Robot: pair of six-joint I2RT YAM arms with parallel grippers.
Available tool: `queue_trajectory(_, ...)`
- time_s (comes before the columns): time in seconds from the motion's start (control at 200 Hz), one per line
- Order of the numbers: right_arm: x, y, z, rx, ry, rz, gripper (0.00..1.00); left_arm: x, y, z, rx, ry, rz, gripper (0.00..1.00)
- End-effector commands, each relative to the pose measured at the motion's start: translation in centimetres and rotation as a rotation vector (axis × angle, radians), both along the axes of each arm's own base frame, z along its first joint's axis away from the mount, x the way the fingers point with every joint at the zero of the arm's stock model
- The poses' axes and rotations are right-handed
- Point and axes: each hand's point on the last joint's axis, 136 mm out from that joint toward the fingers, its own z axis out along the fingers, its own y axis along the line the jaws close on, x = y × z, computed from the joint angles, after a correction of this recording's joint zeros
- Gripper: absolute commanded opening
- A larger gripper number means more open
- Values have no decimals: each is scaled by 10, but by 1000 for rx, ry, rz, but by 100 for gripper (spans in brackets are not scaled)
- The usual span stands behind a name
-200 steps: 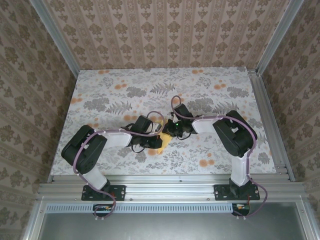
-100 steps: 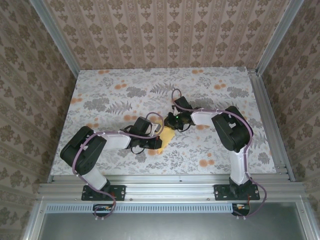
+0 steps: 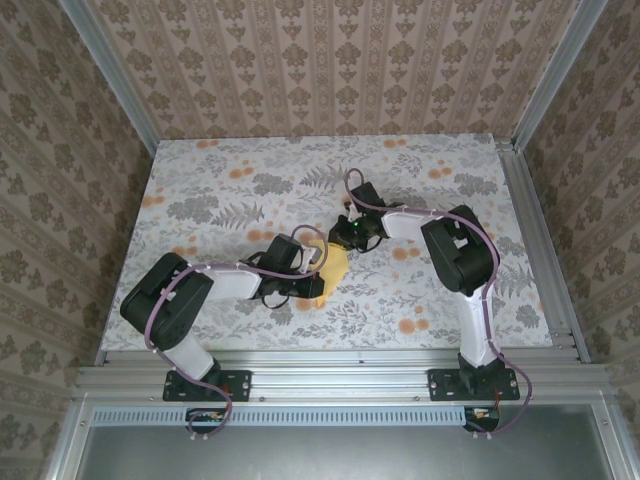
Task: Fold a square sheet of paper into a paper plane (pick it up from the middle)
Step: Fourth fold the wing at the center of the table, then turn over the paper at the center of the table.
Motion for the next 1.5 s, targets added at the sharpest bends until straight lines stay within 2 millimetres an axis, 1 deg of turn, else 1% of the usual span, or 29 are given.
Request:
queue_trajectory(0.0,36,-43,-22,-136,-46,-110,15,-62,61,-65,285,239,-11,5)
queue_trajectory(0.12,46,-46,-21,-140,-53,-112,14,-62,60,-65,285,240,-12,5)
queue_trajectory(0.27,53,-49,-18,-148,-57,-107,14,-60,58,-62,275,238,-12,5)
queue_trajectory(0.37,54,-51,-8,-134,-76,-106,14,-57,53,-59,259,233,-14,5)
queue_trajectory(0.44,52,-51,6,-121,-100,-102,15,-53,47,-54,241,225,-15,6)
queue_trajectory(0.49,49,-52,16,-115,-117,-94,15,-49,42,-49,222,218,-17,6)
queue_trajectory(0.57,37,-52,31,-87,-135,-76,17,-42,32,-39,185,203,-22,7)
queue_trajectory(0.715,8,-42,56,-6,-160,-28,25,-27,13,-18,120,170,-32,9)
queue_trajectory(0.775,-5,-36,60,24,-155,-6,29,-21,5,-7,94,150,-36,10)
queue_trajectory(0.835,-18,-30,61,52,-145,15,32,-15,-1,5,67,129,-39,11)
queue_trajectory(0.89,-29,-24,59,74,-133,28,35,-11,-4,14,56,113,-40,13)
queue_trajectory(1.005,-43,-14,54,91,-116,47,37,-4,-7,33,38,78,-40,14)
queue_trajectory(1.07,-48,-7,51,98,-111,61,39,0,-3,38,57,56,-37,16)
queue_trajectory(1.295,-57,10,34,99,-80,84,43,13,15,38,99,38,-4,18)
queue_trajectory(1.38,-58,10,27,73,-67,83,43,17,21,35,101,42,11,20)
queue_trajectory(1.495,-60,9,18,39,-56,90,44,21,23,33,83,48,17,23)
